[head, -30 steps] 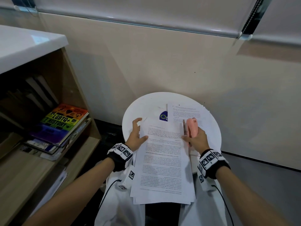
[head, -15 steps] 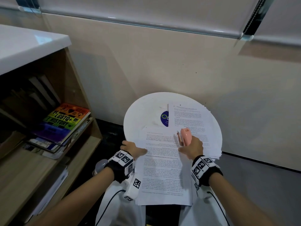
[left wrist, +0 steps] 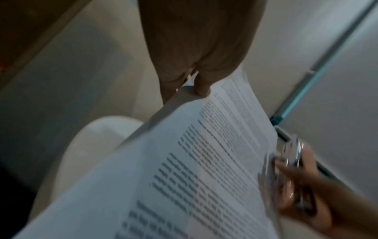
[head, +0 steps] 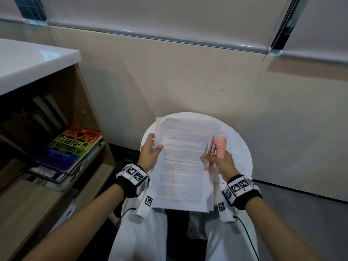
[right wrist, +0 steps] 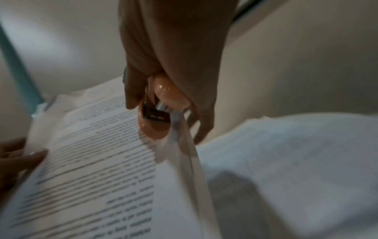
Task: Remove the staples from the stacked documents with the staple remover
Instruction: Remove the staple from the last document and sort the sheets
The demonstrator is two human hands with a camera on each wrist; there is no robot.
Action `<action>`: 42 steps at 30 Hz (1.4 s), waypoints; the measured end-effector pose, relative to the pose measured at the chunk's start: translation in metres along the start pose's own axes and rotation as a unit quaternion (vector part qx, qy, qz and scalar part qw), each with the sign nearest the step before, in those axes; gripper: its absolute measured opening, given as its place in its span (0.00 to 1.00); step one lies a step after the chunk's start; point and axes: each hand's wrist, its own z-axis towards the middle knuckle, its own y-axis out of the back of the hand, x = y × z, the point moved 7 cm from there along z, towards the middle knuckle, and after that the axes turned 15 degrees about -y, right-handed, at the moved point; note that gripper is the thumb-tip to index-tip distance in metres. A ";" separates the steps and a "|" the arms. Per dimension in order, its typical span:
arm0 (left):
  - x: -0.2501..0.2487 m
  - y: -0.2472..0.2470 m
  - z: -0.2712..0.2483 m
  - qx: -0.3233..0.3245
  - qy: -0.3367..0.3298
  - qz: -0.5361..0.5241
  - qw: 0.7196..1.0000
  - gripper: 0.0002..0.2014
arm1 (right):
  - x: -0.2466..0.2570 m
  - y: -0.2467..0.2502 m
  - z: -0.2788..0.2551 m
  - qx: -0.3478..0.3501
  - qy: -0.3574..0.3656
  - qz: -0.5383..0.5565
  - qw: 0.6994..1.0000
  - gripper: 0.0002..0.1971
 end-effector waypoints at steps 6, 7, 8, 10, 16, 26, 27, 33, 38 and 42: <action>-0.067 0.012 0.033 -0.074 -0.190 0.079 0.976 0.06 | 0.087 -0.028 -0.042 -0.044 0.221 0.016 0.974 0.19; -0.072 0.011 0.035 -0.087 -0.201 0.075 0.973 0.06 | 0.092 -0.034 -0.046 -0.041 0.239 0.024 0.970 0.19; -0.074 0.011 0.036 -0.101 -0.201 0.066 0.972 0.08 | 0.094 -0.039 -0.049 -0.033 0.249 0.028 0.968 0.19; -0.072 0.015 0.036 -0.128 -0.187 0.037 0.973 0.13 | 0.093 -0.044 -0.050 -0.005 0.257 0.022 0.966 0.22; -0.043 0.023 0.039 -0.140 -0.097 -0.027 0.985 0.18 | 0.080 -0.047 -0.042 0.019 0.246 -0.032 0.969 0.29; -0.054 0.016 0.057 -0.089 -0.082 -0.045 0.992 0.08 | 0.097 -0.052 -0.032 0.024 0.219 -0.046 0.974 0.23; -0.054 0.015 0.056 -0.081 -0.093 -0.029 0.992 0.08 | 0.097 -0.053 -0.032 0.025 0.209 -0.050 0.976 0.24; -0.058 0.024 0.051 -0.110 -0.115 -0.013 0.987 0.13 | 0.130 -0.033 -0.058 -0.071 0.269 0.087 0.957 0.26; -0.051 0.012 0.037 -0.073 -0.077 -0.035 0.994 0.11 | 0.185 -0.062 -0.098 -0.011 0.306 0.178 0.935 0.16; -0.048 -0.012 0.017 -0.012 -0.055 -0.064 0.996 0.14 | 0.203 -0.107 -0.103 -0.001 0.242 0.202 0.949 0.07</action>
